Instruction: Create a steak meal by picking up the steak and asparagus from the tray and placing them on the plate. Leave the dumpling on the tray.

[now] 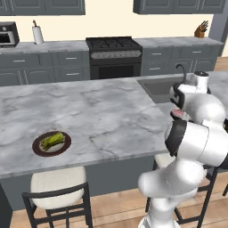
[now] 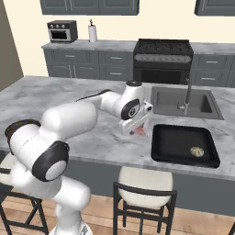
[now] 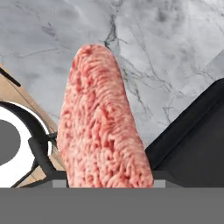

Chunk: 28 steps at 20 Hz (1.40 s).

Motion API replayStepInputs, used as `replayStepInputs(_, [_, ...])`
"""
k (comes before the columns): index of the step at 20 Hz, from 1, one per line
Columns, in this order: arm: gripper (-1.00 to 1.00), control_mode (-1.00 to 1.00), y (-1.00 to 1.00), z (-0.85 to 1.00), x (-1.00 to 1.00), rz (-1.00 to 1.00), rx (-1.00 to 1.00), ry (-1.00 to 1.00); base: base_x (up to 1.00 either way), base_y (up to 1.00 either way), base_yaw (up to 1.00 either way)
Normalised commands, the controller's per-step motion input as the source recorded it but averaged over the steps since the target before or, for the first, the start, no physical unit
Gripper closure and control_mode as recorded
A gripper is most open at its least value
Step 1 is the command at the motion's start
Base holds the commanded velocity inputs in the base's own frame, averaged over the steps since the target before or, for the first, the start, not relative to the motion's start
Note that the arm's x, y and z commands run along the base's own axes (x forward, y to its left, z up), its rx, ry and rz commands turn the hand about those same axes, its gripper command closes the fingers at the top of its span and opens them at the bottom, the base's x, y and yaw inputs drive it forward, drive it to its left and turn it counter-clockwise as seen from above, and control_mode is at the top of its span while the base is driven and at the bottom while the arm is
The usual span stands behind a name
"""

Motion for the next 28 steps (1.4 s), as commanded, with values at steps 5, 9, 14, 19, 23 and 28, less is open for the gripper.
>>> replayStepInputs(5, [1.0,-1.0,1.0,0.31,-0.13,0.23,0.0,-0.06,0.0,0.0,0.0])
replayStepInputs(9, [1.0,-1.0,1.0,0.14,-0.13,0.28,-0.01,-0.02,0.0,0.0,0.0])
replayStepInputs(14, [1.0,-1.0,1.0,0.0,-0.12,0.33,-0.03,0.0,0.0,0.0,0.0])
replayStepInputs(19, [1.0,-1.0,1.0,0.0,-0.01,0.36,-0.03,0.0,0.0,0.0,0.0])
replayStepInputs(23, [1.0,-1.0,1.0,0.0,0.0,0.35,-0.04,0.0,0.0,0.0,0.0])
replayStepInputs(28, [1.0,-1.0,1.0,0.0,0.0,0.34,-0.07,0.0,0.0,0.0,0.0])
